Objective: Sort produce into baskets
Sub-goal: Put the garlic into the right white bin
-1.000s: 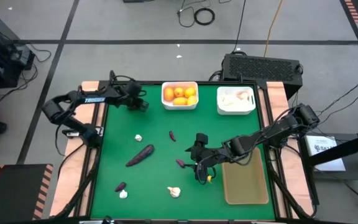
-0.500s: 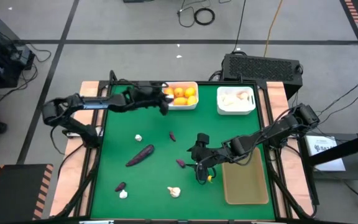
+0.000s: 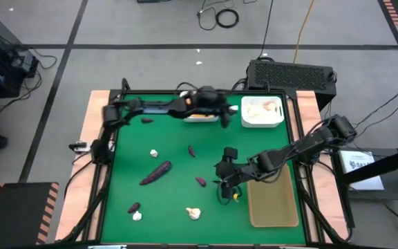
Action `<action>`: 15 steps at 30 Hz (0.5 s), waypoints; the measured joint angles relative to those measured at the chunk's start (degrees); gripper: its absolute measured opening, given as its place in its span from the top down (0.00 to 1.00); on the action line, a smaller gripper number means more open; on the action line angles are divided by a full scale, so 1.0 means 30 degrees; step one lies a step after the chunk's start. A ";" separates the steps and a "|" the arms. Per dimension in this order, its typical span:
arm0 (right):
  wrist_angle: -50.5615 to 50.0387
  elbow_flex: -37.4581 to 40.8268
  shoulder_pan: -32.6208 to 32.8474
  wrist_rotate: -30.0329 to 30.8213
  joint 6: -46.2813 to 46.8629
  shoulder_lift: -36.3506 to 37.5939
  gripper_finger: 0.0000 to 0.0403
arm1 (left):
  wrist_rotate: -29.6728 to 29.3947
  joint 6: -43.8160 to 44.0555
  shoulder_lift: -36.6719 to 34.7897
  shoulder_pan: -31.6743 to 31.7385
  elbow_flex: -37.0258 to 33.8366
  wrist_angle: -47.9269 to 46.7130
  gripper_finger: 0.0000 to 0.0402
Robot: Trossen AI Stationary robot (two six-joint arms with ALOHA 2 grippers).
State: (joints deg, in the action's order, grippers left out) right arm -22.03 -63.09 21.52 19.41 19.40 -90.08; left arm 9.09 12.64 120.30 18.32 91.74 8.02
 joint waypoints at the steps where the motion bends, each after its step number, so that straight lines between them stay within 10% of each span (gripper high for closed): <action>1: -0.0456 0.0000 0.0004 0.0005 0.0278 0.0118 0.32 | 0.0608 0.0016 0.0834 0.0011 0.1136 0.0013 0.68; 15: -0.2206 0.0000 0.0984 0.2132 0.0377 0.0561 0.32 | 0.2580 0.0051 0.8649 -0.0562 1.0947 -0.1094 0.68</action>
State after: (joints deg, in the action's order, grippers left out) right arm -28.65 -63.09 24.47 25.80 20.53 -88.40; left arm 16.83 12.80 146.25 16.63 124.58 4.73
